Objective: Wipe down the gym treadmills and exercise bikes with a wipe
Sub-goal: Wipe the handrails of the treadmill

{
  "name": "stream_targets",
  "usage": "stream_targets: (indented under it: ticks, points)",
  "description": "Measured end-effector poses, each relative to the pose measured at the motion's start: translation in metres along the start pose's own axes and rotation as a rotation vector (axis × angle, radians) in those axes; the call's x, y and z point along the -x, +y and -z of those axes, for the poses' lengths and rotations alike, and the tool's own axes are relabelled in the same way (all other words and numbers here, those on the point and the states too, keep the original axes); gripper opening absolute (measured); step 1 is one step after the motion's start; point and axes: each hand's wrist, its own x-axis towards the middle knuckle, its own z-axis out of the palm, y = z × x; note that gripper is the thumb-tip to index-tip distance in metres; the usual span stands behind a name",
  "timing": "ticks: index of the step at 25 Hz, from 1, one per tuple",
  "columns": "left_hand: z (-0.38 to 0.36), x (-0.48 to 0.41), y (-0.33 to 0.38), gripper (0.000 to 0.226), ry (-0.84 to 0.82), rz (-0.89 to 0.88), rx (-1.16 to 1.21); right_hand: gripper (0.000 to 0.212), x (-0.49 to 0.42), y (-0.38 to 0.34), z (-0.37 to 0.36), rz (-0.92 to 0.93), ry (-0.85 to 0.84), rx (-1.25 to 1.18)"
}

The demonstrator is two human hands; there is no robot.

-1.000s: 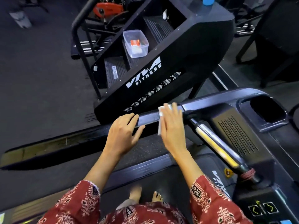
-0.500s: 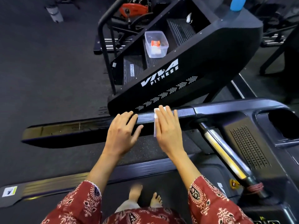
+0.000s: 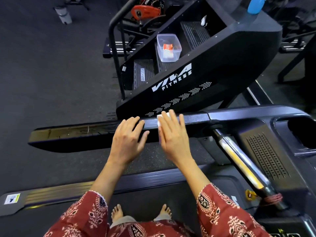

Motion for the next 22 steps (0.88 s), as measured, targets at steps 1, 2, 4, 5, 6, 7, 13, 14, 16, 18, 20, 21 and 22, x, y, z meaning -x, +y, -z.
stream_targets:
  ticks: [1,2,4,5,6,7,13,14,16,18,20,21,22]
  points:
    - [0.002,0.000,-0.004,0.039,-0.002,-0.006,0.003,0.038,-0.005,-0.002,0.000,-0.083,0.014,-0.011]
    - [0.004,0.000,-0.008,0.039,-0.006,-0.013,0.005,0.038,-0.009,-0.007,-0.001,-0.154,0.026,-0.031]
    - [0.006,0.001,-0.016,0.039,-0.017,-0.031,0.011,0.037,-0.008,-0.018,-0.005,-0.098,0.010,-0.046]
    - [0.007,0.002,-0.019,0.040,-0.022,-0.039,0.013,0.037,-0.006,-0.021,-0.008,-0.025,0.003,-0.038]
    - [0.008,0.002,-0.022,0.040,-0.024,-0.045,0.015,0.037,-0.005,-0.023,-0.009,0.001,0.009,-0.017]
    - [0.008,0.002,-0.024,0.040,-0.021,-0.052,0.020,0.038,-0.004,-0.024,-0.009,-0.051,0.027,-0.014]
    - [0.013,0.007,-0.039,0.039,0.001,-0.069,0.035,0.038,0.007,-0.038,-0.015,-0.054,0.018,-0.030]
    - [0.014,0.008,-0.041,0.039,-0.002,-0.069,0.035,0.038,0.004,-0.038,-0.014,-0.111,0.036,-0.022]
    - [0.017,0.011,-0.047,0.039,-0.008,-0.064,0.036,0.038,-0.003,-0.047,-0.014,-0.258,0.087,-0.042]
    - [0.020,0.013,-0.053,0.039,-0.013,-0.058,0.035,0.037,-0.004,-0.058,-0.019,-0.169,0.056,-0.031]
    - [0.023,0.015,-0.058,0.040,-0.012,-0.045,0.035,0.037,-0.007,-0.061,-0.022,-0.067,0.017,0.012]
    - [0.025,0.016,-0.060,0.040,-0.009,-0.036,0.035,0.037,-0.011,-0.063,-0.021,-0.122,0.022,0.021]
    - [0.026,0.017,-0.061,0.040,-0.006,-0.028,0.032,0.036,-0.016,-0.068,-0.021,-0.203,0.032,0.011]
